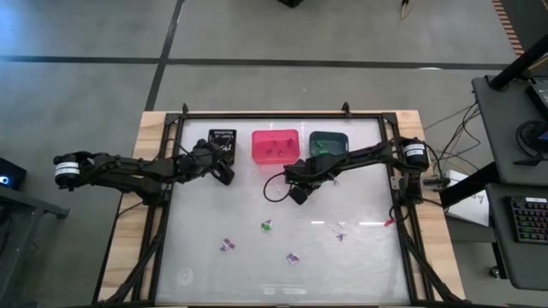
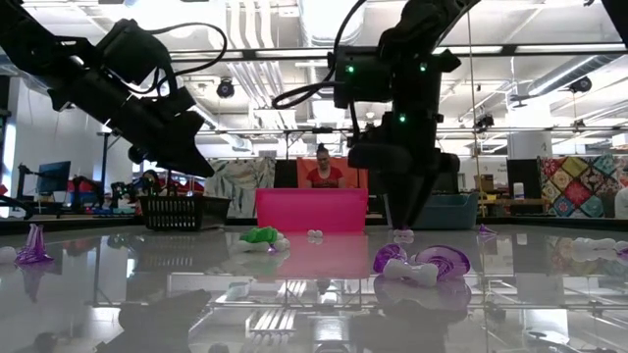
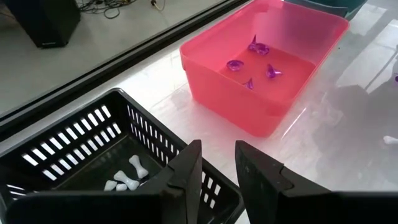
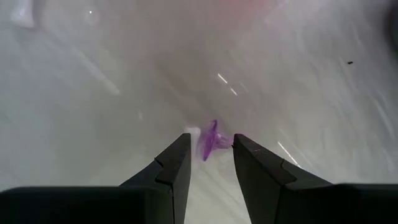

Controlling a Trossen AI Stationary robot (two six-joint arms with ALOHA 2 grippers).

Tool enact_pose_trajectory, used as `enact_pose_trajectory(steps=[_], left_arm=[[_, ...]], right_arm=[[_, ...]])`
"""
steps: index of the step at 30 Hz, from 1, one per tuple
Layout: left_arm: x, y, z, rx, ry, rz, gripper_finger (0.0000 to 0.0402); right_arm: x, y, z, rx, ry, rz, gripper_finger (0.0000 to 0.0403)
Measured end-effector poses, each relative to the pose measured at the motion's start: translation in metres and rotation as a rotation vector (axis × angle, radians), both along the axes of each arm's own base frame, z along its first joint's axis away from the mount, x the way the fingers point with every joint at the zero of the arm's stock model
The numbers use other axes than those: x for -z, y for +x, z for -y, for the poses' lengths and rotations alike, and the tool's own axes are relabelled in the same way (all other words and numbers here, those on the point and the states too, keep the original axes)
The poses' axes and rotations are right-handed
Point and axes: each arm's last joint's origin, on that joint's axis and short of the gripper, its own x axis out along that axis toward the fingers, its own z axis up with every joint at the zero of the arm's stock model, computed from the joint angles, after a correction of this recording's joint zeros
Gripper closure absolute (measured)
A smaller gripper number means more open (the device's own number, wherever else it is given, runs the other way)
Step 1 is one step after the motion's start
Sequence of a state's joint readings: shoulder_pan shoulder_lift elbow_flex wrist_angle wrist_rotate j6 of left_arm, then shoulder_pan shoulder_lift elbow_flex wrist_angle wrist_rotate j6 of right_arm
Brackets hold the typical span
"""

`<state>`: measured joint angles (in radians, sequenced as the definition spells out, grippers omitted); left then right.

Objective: Sort Halloween decoration
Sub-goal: Put the purple hat toy into the pink bin

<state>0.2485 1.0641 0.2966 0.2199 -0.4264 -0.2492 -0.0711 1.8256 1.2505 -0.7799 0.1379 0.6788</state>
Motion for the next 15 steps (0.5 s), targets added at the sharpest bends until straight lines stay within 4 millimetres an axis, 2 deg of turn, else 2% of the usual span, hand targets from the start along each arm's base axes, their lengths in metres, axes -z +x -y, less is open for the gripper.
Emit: enact_pose_trajectory(steps=[11, 15], left_arm=[[0.0002, -0.0001, 0.0000, 0.000, 0.000, 0.001, 0.0322], [0.0003, -0.0001, 0.0000, 0.000, 0.000, 0.001, 0.0322]], right_arm=[[0.0030, -0.0012, 0.0005, -0.005, -0.021, -0.009, 0.0293], [0.0030, -0.0011, 0.0004, -0.005, -0.021, -0.008, 0.0319]])
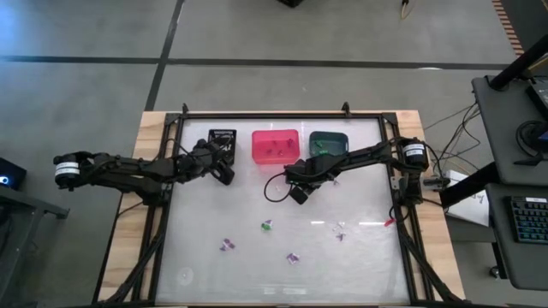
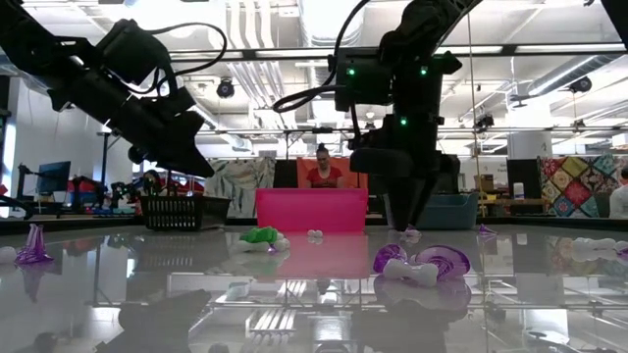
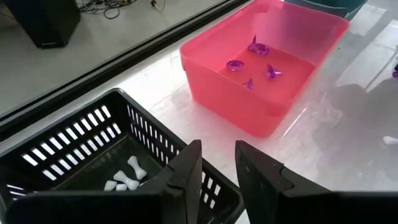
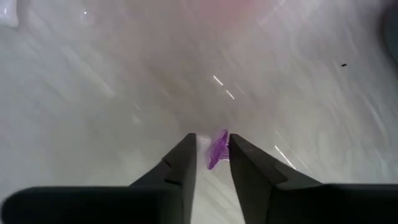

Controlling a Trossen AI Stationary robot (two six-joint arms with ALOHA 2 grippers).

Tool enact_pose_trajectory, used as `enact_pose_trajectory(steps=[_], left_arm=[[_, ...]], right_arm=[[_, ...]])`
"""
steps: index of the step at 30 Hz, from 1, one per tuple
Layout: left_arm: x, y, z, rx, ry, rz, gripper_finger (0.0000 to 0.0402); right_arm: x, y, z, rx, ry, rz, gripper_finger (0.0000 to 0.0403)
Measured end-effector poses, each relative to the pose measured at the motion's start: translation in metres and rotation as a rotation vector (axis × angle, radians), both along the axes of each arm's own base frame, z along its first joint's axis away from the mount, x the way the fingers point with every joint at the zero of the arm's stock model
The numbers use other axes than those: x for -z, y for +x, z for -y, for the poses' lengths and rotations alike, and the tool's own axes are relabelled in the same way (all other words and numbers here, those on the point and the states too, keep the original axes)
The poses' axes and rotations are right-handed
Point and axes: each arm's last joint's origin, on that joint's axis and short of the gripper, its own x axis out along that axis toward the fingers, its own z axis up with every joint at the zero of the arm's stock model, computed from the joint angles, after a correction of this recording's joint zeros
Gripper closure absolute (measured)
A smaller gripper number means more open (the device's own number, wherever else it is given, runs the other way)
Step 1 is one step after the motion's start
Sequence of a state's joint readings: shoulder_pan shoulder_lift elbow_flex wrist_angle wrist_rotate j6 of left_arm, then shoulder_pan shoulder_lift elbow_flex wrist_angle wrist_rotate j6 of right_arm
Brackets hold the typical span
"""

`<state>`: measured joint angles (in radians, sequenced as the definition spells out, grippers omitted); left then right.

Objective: Sort Halloween decoration
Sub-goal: Put the purple hat toy into the pink bin

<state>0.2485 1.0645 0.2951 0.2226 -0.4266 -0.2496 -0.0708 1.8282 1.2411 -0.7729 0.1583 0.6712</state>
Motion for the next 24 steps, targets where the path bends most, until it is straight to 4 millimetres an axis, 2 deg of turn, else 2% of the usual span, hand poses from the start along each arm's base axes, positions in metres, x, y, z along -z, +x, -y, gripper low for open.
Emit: enact_pose_trajectory(steps=[6, 13, 24], left_arm=[[0.000, 0.000, 0.000, 0.000, 0.001, 0.002, 0.0322], [0.000, 0.000, 0.000, 0.000, 0.000, 0.002, 0.0322], [0.000, 0.000, 0.000, 0.000, -0.001, -0.001, 0.0322]], right_arm=[[-0.001, 0.000, 0.000, -0.001, -0.003, 0.002, 0.0387], [-0.003, 0.002, 0.000, -0.017, -0.005, 0.010, 0.0392], [-0.023, 0.014, 0.001, -0.077, -0.043, 0.072, 0.0392]])
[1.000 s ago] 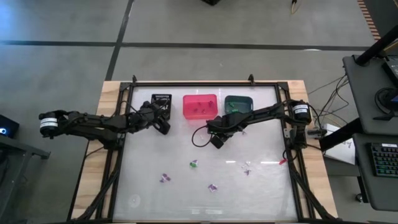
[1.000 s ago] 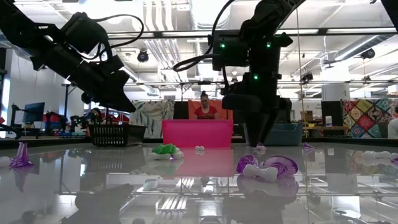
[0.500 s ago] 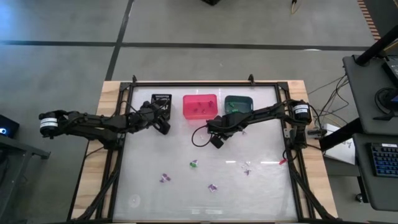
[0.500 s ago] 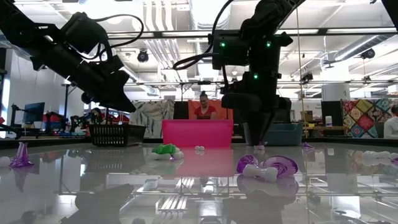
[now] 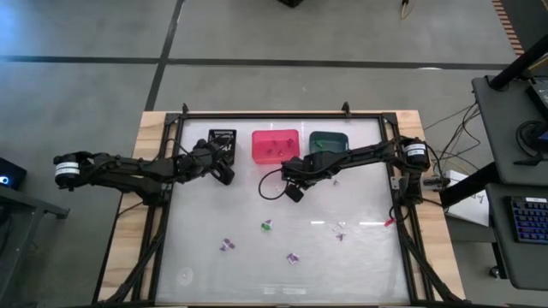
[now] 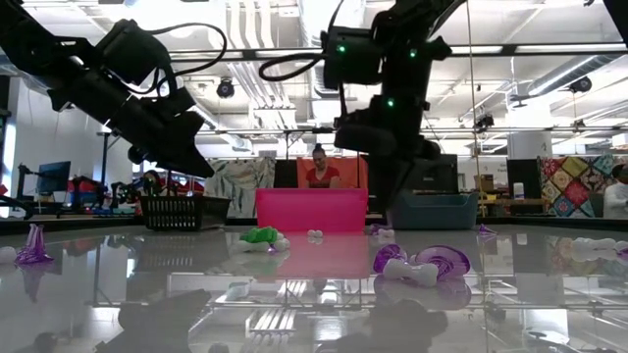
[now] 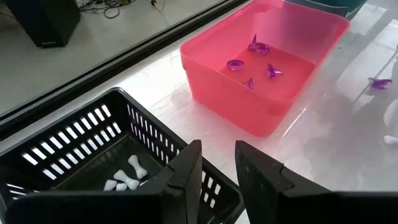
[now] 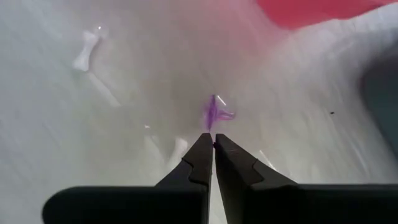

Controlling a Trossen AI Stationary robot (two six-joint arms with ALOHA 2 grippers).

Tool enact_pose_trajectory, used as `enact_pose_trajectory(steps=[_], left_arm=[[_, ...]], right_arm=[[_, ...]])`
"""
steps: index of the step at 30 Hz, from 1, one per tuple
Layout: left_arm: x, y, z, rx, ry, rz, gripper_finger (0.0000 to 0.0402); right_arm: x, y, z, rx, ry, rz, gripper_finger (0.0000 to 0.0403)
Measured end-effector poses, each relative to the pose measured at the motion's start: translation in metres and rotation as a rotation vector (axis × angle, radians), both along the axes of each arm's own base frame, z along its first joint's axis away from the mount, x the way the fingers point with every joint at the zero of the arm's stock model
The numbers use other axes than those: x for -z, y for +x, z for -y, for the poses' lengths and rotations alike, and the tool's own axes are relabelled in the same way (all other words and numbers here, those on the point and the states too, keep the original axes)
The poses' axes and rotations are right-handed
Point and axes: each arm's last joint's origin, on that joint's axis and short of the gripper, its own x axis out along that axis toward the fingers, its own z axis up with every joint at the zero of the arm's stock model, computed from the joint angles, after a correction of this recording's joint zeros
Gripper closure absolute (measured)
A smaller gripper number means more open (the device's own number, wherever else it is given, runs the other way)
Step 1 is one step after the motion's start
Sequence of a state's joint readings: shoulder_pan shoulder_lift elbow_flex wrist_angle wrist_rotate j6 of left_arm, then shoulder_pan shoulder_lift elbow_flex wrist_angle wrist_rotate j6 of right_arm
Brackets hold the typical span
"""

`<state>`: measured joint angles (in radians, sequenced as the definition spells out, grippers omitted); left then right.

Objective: Sort Halloween decoration
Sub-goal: Put the purple hat toy into the pink bin

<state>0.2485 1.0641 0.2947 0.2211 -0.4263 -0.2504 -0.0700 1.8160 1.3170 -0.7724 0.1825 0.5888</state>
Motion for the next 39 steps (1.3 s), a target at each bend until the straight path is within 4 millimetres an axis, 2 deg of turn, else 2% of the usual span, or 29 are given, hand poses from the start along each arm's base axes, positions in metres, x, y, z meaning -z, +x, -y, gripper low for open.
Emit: enact_pose_trajectory(steps=[7, 12, 22, 27, 31, 36, 39], left_arm=[[0.000, 0.000, 0.000, 0.000, 0.000, 0.000, 0.0322], [0.000, 0.000, 0.000, -0.001, -0.002, 0.002, 0.0322], [0.000, 0.000, 0.000, -0.003, -0.003, 0.006, 0.0322], [0.000, 0.000, 0.000, -0.003, -0.003, 0.006, 0.0322], [0.000, 0.000, 0.000, -0.003, -0.004, 0.006, 0.0322], [0.000, 0.000, 0.000, -0.002, -0.004, 0.005, 0.0322], [0.000, 0.000, 0.000, -0.002, -0.006, 0.003, 0.0322]], right_arm=[[-0.001, 0.001, 0.000, -0.030, -0.008, -0.001, 0.0392], [0.000, 0.003, 0.006, 0.014, -0.002, 0.029, 0.0382], [0.002, 0.005, 0.011, 0.024, 0.001, 0.058, 0.0282], [0.002, 0.005, 0.011, 0.024, 0.000, 0.063, 0.0252], [0.008, 0.006, 0.011, 0.027, 0.001, 0.053, 0.0246], [0.027, 0.010, 0.012, 0.025, -0.004, 0.011, 0.0250], [0.032, 0.012, 0.013, 0.028, -0.003, 0.007, 0.0258]])
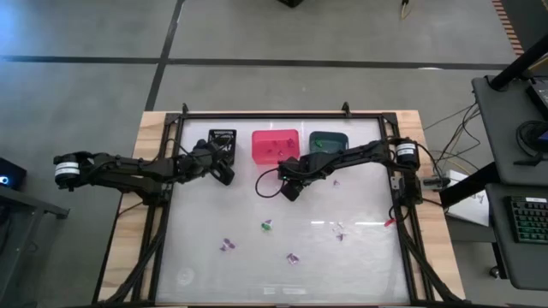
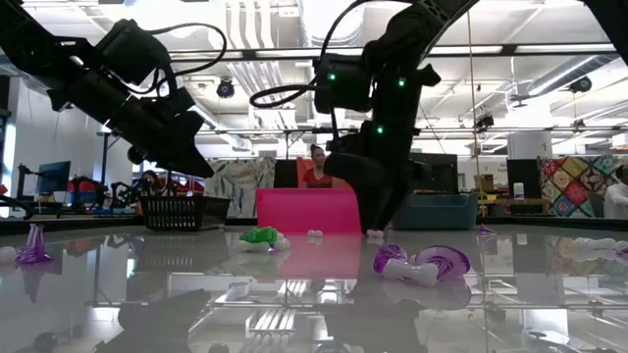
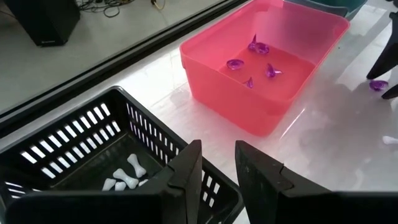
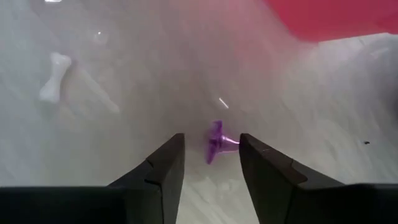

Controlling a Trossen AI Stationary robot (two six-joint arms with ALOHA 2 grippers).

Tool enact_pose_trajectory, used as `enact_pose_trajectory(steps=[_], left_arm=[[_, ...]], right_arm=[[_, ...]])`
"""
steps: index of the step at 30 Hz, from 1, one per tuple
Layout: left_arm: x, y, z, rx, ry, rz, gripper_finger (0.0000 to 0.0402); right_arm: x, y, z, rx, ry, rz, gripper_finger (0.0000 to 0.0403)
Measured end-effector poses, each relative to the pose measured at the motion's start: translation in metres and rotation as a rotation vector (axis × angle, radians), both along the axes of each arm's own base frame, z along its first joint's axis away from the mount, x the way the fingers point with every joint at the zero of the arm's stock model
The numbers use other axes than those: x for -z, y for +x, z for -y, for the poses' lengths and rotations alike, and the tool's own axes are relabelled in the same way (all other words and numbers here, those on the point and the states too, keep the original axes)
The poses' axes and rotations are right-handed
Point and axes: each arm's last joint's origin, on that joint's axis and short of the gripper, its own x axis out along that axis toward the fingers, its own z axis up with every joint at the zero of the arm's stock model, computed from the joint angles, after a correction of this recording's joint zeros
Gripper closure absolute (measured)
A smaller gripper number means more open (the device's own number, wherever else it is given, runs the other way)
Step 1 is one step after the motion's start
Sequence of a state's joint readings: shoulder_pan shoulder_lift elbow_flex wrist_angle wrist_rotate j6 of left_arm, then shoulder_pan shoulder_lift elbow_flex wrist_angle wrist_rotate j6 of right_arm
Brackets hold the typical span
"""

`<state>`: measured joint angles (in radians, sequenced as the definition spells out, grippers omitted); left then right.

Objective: Sort Halloween decoration
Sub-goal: Put the purple hat toy into the pink bin

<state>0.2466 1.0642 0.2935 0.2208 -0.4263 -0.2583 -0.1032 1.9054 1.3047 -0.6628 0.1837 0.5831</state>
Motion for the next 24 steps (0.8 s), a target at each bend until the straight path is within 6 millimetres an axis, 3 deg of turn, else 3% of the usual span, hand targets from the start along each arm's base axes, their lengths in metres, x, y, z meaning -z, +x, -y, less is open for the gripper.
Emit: enact_pose_trajectory(steps=[3, 11, 19, 24], left_arm=[[0.000, 0.000, 0.000, 0.000, -0.001, 0.001, 0.0322], [0.000, 0.000, 0.000, 0.000, -0.001, 0.003, 0.0322], [0.000, 0.000, 0.000, 0.000, -0.001, 0.003, 0.0322], [0.000, 0.000, 0.000, 0.000, -0.001, 0.003, 0.0322]], right_arm=[[0.001, 0.001, 0.000, -0.001, 0.005, 0.000, 0.0280], [-0.003, 0.001, 0.000, -0.010, 0.005, 0.008, 0.0385], [-0.009, 0.001, 0.000, -0.034, -0.003, 0.022, 0.0390], [-0.024, -0.001, 0.000, -0.072, -0.016, 0.058, 0.0390]])
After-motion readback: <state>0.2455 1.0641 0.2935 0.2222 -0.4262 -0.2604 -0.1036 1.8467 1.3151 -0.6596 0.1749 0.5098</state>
